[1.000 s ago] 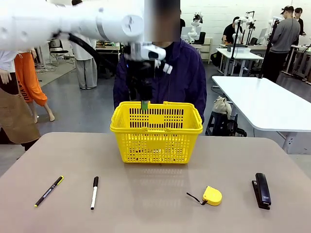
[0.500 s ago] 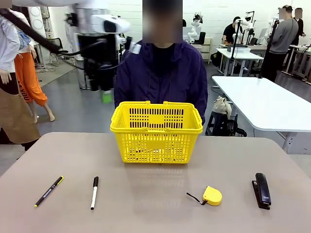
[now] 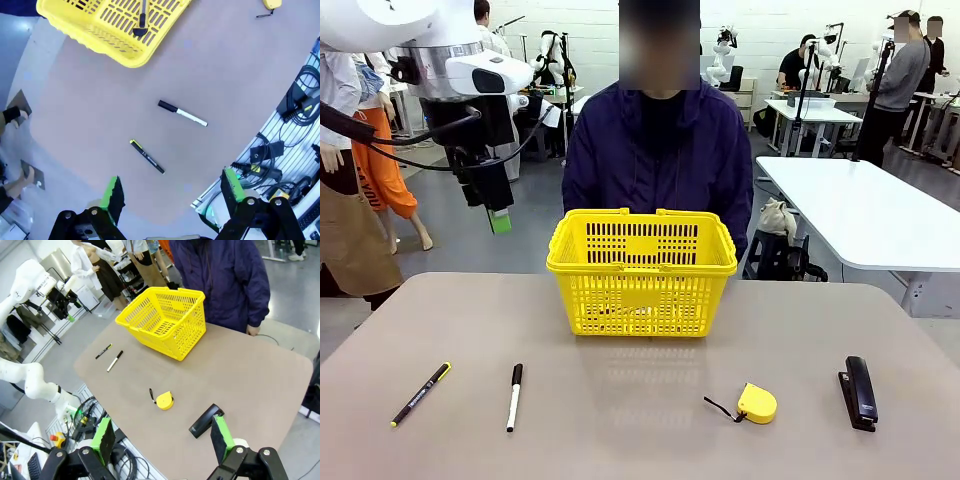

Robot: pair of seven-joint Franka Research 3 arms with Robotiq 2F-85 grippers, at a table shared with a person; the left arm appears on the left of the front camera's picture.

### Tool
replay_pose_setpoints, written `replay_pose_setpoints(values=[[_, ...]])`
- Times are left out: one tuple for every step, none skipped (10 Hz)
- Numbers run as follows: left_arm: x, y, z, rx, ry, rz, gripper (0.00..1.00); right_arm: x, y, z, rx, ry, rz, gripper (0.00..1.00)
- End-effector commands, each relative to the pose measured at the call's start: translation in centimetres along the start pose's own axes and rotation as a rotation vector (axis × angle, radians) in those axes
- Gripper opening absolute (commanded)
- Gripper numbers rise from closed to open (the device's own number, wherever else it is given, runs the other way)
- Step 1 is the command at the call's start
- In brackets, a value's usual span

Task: Place the items the person wants into the basket.
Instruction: Pick up the item the person points to and place it in the Market Basket.

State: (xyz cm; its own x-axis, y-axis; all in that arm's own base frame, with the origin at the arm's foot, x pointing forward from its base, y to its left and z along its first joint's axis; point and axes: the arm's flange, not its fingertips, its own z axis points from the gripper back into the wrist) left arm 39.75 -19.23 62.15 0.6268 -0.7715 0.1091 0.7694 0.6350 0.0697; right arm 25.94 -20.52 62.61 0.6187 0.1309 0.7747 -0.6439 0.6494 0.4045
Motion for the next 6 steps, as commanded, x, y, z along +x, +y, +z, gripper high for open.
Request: replay_pose_setpoints(values=[[-0.36,-0.25,0.27,0.0,0.03,-0.004,1.0,-0.02,0.04,-0.15,0.018,-0.025,0.014,1.0],[-0.36,-0.25,0.27,0.0,0.03,-0.004,1.0,-0.02,0.04,-0.15,0.018,-0.025,0.014,1.0],[-0.36,-0.25,0.27,0.0,0.03,-0.004,1.0,-0.02,0.04,-0.15,0.018,-0.025,0.014,1.0],[-0.36,-0.25,0.27,0.0,0.03,-0.004,1.0,-0.02,0.04,-0.15,0.018,-0.025,0.014,1.0],[-0.36,-0.25,0.27,0.0,0.03,-0.004,1.0,-0.02,0.04,-0.15,0.018,-0.025,0.014,1.0],[-0.36,-0.25,0.27,0.0,0.03,-0.004,1.0,-0.02,0.04,-0.15,0.018,-0.025,0.014,1.0]])
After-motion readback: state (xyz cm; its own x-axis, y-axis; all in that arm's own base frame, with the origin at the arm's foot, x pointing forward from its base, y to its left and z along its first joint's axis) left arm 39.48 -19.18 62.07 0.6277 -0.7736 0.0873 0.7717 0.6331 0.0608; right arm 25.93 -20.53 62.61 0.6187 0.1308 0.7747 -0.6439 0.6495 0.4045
